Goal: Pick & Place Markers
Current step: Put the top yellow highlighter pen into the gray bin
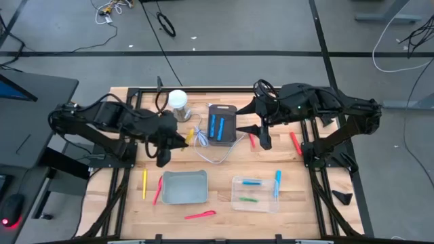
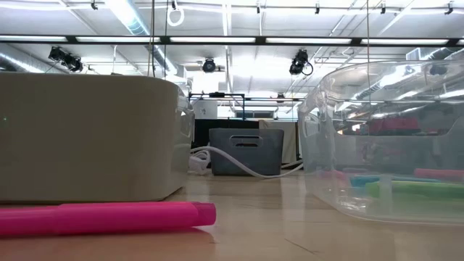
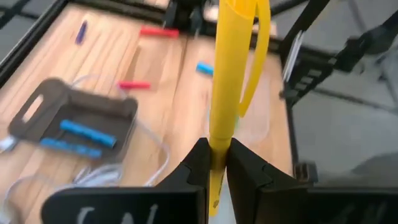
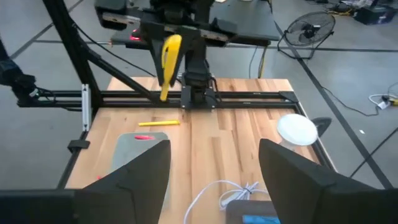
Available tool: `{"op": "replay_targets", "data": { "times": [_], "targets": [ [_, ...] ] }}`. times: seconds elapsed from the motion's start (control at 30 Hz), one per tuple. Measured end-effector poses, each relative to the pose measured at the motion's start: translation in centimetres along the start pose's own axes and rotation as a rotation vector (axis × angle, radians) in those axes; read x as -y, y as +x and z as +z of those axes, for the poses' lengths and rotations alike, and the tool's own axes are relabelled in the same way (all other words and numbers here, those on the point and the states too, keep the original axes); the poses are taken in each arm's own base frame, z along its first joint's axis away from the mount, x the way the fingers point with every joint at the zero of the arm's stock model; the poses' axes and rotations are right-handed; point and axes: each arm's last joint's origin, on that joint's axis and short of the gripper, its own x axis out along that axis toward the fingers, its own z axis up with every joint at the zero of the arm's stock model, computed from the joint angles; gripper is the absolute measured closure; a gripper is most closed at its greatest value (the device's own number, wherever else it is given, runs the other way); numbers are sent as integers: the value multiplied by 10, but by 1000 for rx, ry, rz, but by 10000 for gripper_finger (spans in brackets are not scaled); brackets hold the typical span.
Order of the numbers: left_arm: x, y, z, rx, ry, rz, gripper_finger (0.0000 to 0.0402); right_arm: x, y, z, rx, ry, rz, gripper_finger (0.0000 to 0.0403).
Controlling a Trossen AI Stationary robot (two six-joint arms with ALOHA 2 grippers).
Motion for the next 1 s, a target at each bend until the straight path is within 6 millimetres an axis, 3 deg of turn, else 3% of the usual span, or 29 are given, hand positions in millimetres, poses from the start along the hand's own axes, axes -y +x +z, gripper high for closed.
{"op": "replay_targets", "data": {
  "times": [0.27,0.5,0.77,1.0],
  "targets": [
    [5,-2,8,-263,-3,36,368,12,1,0,1,7,-41,158],
    [8,16,0,-528,-47,36,368,21,2,0,-2,12,-69,158],
    [17,57,-9,-719,-127,-1,368,28,2,0,-7,11,-94,158],
    [28,101,-33,-836,-26,97,368,33,2,-1,-13,10,-112,158]
  ]
}}
